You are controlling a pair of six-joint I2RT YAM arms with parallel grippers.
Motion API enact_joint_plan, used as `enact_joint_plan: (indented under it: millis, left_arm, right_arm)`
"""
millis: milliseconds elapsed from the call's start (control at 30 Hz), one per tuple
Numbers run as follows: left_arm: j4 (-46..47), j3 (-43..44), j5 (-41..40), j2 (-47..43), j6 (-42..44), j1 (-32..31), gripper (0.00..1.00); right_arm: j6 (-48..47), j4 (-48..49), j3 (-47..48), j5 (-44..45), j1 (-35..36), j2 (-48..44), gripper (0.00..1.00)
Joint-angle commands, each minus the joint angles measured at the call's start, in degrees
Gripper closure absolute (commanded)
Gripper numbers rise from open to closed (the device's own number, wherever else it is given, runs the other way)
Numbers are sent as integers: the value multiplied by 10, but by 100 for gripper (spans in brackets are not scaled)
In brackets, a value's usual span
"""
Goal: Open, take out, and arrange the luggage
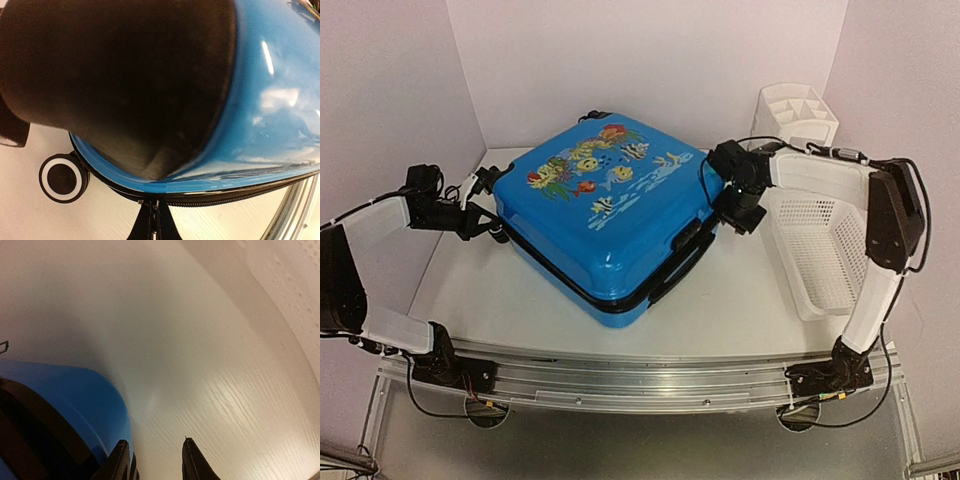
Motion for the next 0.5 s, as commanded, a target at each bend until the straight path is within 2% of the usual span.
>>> enact_joint_plan:
  millis: [0, 100, 200, 300, 467]
  left_arm:
    - [109, -7, 47, -13, -83, -32, 100]
    - [149, -13, 34, -9, -122, -33, 100]
    - [170, -15, 24, -5, -148, -34, 100]
    - [183, -20, 12, -6, -160, -34, 100]
    - [205, -33, -4, -12, -178, -34, 100]
  right_arm:
    - [-101, 160, 138, -85, -31, 95, 70]
    - [-141, 157, 210, -93, -48, 149, 71]
    - [-158, 152, 231, -104, -51, 165, 71]
    - [-162, 145, 185, -103, -51, 132, 72]
    - [-145, 130, 47, -73, -46, 4, 71]
